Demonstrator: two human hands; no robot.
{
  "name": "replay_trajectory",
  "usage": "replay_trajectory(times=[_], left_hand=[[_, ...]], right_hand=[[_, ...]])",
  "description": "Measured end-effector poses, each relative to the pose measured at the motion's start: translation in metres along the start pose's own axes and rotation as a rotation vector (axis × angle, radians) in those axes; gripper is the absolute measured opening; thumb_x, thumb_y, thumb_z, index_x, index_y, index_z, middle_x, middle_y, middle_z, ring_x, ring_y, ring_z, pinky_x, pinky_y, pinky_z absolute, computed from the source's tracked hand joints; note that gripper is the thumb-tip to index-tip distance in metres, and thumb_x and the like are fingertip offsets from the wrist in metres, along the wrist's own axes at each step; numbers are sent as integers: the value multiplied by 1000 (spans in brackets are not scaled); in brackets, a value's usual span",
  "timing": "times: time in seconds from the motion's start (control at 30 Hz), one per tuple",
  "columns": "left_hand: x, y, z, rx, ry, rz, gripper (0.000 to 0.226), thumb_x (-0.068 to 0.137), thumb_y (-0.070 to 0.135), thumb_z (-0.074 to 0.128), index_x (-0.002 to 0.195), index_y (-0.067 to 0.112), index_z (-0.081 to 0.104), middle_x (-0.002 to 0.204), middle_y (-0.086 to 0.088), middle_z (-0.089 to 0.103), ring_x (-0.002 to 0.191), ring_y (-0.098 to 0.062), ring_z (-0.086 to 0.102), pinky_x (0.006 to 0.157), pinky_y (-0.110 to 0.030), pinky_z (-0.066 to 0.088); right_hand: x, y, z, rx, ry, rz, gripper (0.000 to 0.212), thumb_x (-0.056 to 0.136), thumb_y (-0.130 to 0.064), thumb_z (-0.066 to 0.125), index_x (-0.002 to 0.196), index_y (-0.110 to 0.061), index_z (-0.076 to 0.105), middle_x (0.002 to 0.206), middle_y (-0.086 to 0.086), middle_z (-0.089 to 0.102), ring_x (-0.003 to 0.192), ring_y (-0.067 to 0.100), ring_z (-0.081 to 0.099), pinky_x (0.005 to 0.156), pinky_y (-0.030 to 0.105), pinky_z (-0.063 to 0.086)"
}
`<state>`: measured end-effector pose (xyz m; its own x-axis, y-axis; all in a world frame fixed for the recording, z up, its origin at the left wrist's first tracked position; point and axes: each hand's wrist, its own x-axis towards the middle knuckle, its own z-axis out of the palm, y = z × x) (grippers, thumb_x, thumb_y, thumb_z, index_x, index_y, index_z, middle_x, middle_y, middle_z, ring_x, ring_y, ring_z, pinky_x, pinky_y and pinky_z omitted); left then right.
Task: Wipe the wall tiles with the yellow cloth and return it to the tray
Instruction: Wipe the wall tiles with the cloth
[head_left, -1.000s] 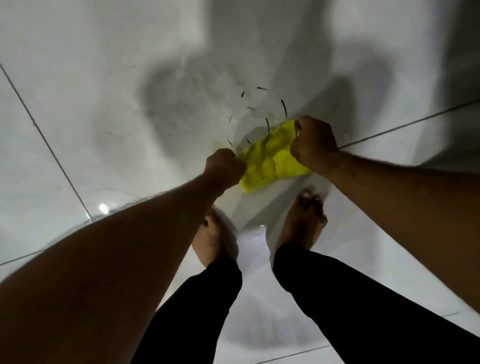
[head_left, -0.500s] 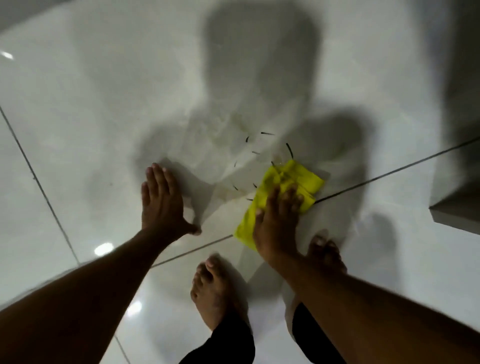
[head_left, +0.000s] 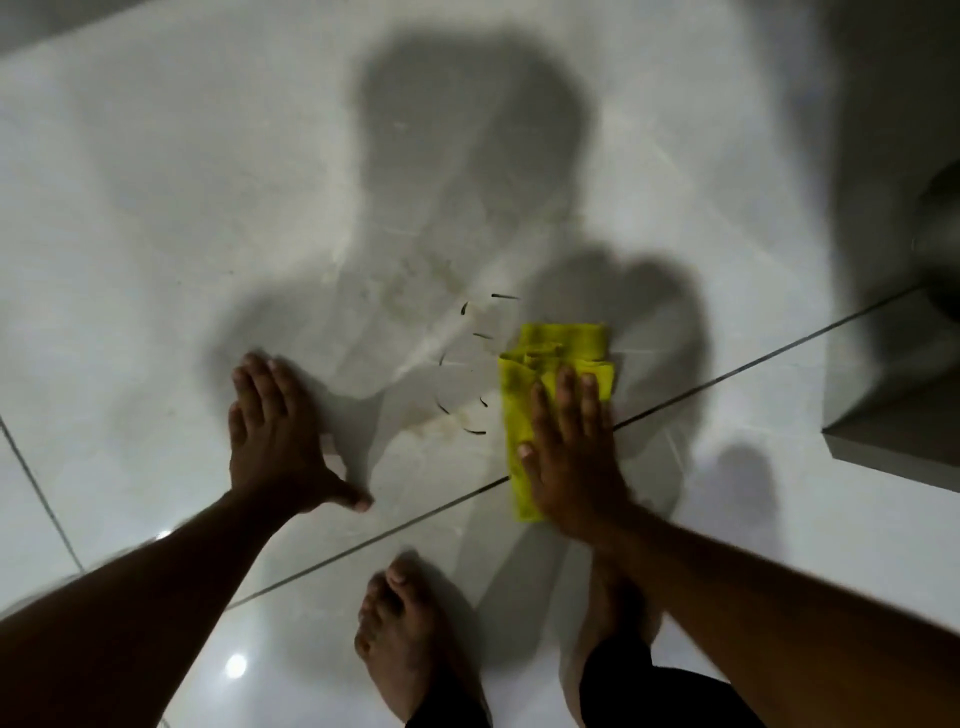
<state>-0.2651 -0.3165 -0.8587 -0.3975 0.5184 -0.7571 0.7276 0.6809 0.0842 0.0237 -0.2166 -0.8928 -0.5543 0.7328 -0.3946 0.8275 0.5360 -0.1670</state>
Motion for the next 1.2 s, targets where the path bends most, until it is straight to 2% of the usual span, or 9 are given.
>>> replay_trajectory(times=[0.17,0.3,0.43,0.53,0.63,0.77,0.9,1.1,1.2], left_hand=[[2,-4,3,10,14,20,188,6,79,75,143,5,-31,153,-22,-34,141,-36,-33,118,-52,-3],[2,-5,5,33,14,18,188,6,82,72,143,5,-31,153,-21,-35,141,-36,-33,119,-52,-2],[-2,-1,-2,59,3,3,188,7,83,72,144,2,-28,154,-23,-33,142,-38,-30,120,-53,2],[-2,1,-5,50,12,-5,187,9,79,76,144,1,-28,153,-24,-33,142,-39,-30,120,-52,0],[-1,1,-1,55,41,2,187,10,76,79,145,1,-26,154,-24,-32,142,-40,-29,120,-51,-2],[2,-3,2,72,43,-1,188,8,79,75,144,0,-27,154,-25,-31,142,-40,-28,120,-50,-3],[1,-5,-1,65,56,19,186,10,81,73,144,-2,-26,154,-25,-30,142,-39,-29,121,-50,-1],[4,-10,3,61,68,54,185,11,83,71,145,-2,-25,154,-25,-30,142,-39,-30,120,-46,-5],[3,-13,1,62,67,48,185,10,84,70,145,-2,-24,155,-25,-29,142,-39,-29,121,-47,-3]], right_hand=[[89,31,-24,-40,159,247,67,96,-42,26,150,-3,20,156,30,16,142,54,13,113,66,17],[66,-44,-3,-59,152,-50,64,97,-37,31,153,-10,13,160,23,10,145,50,5,116,63,11],[-13,-14,5,-126,1,-350,69,92,-40,46,152,-15,22,159,19,18,146,44,10,114,61,21],[18,9,-9,-129,38,-190,66,94,-38,40,152,-13,20,159,20,18,145,46,12,111,61,25],[102,-40,-25,-39,119,-11,68,93,-39,34,153,-13,14,160,22,11,145,49,6,116,62,13],[101,-95,-12,-40,111,-248,62,95,-37,34,151,-14,20,161,19,12,146,45,6,115,61,13],[41,-42,-9,-157,-13,-486,66,93,-39,43,152,-19,21,161,13,14,148,38,8,117,56,20],[170,-117,-36,-38,131,-240,66,88,-38,38,150,-20,26,160,16,19,146,43,14,113,59,19],[115,-143,-9,-42,92,-477,58,93,-34,39,149,-20,30,160,15,21,146,42,13,115,59,19]])
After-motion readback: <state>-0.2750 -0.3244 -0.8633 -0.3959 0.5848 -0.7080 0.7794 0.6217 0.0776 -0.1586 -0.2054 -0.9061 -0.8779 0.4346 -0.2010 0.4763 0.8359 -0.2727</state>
